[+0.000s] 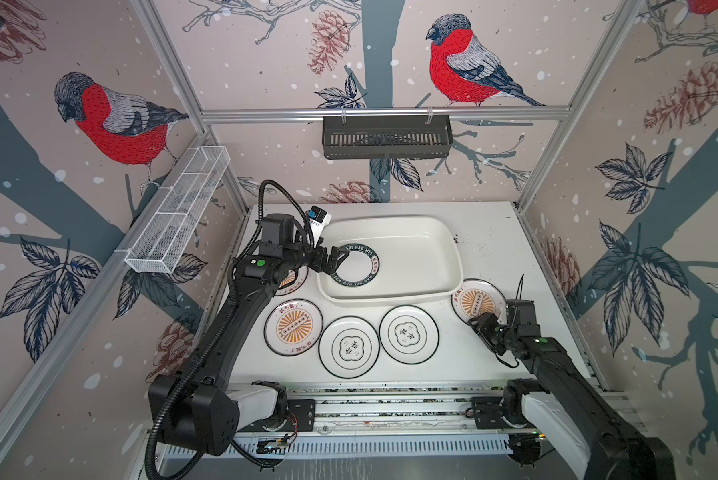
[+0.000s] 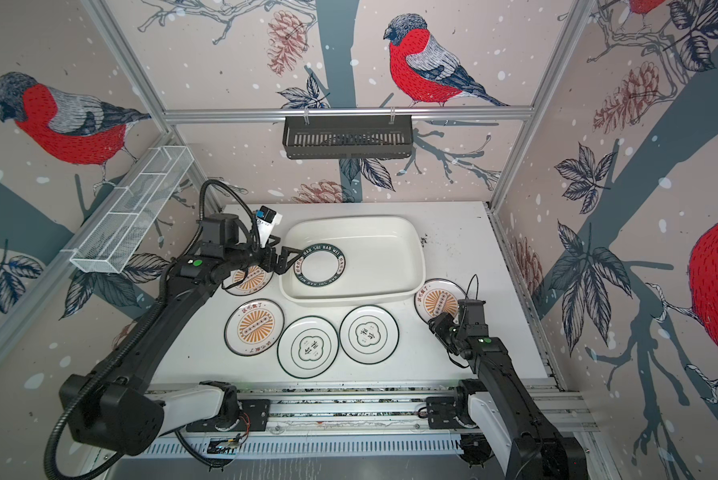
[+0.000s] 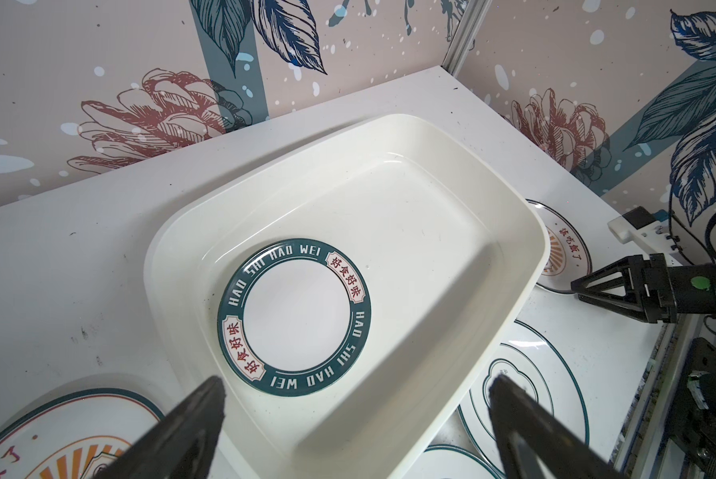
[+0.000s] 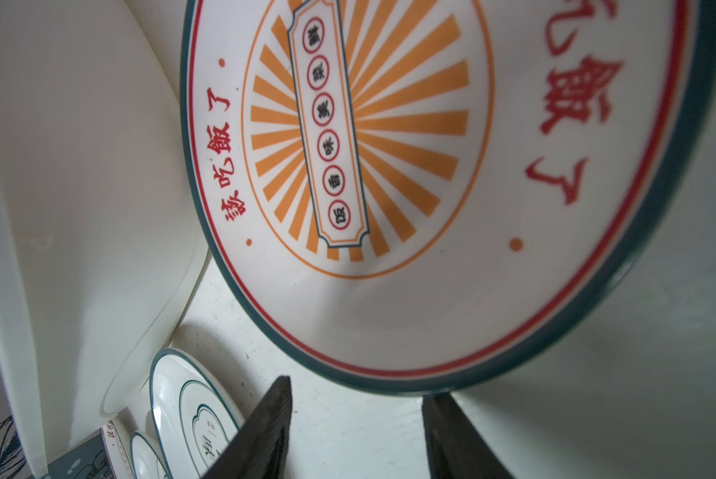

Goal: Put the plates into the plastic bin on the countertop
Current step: 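Close the right gripper on the sunburst plate's edge and tilt it up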

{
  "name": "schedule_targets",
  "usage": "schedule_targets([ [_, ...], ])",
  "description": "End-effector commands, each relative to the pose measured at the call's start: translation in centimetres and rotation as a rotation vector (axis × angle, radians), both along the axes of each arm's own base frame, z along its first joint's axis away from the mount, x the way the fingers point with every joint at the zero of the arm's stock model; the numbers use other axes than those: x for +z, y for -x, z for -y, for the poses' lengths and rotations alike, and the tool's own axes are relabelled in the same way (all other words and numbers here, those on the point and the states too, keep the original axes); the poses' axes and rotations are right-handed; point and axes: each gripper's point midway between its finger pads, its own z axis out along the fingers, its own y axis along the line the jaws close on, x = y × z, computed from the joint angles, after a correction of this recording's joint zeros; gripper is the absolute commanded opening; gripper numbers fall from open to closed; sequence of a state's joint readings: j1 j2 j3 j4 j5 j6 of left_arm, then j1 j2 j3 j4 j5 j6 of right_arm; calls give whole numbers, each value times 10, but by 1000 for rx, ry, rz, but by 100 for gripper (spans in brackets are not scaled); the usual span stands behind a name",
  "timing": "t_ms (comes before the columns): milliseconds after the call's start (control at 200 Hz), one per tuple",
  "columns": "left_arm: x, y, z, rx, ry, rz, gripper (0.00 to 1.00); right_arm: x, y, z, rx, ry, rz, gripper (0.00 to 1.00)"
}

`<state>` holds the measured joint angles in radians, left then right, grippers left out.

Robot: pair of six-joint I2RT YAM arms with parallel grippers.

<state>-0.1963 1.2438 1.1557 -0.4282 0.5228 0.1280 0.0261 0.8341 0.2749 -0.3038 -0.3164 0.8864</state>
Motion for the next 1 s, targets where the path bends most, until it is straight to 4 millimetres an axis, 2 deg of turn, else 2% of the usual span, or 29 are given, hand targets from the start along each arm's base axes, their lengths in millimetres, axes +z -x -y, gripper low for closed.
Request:
schedule_targets([
  [0,7,-2,4,-20,16,32,98,10,-16,6,-2,27,75,52],
  [330,7,-2,4,-16,19,31,98,19,-43,32,-46,22,136,54],
  [510,5,-2,3,-13,16,33,98,11,-57,45,-44,6,108,53],
  [710,6,-2,2,-10,12,38,98,10,-75,51,-28,-17,110,52],
  [786,5,-3,2,-9,11,36,98,13,-79,54,-28,-16,120,52],
  [811,4,-3,2,-8,11,34,98,6,-78,55,-29,-21,99,52],
  [996,3,-2,2,-9,10,32,98,-1,-73,67,-68,-107,117,50],
])
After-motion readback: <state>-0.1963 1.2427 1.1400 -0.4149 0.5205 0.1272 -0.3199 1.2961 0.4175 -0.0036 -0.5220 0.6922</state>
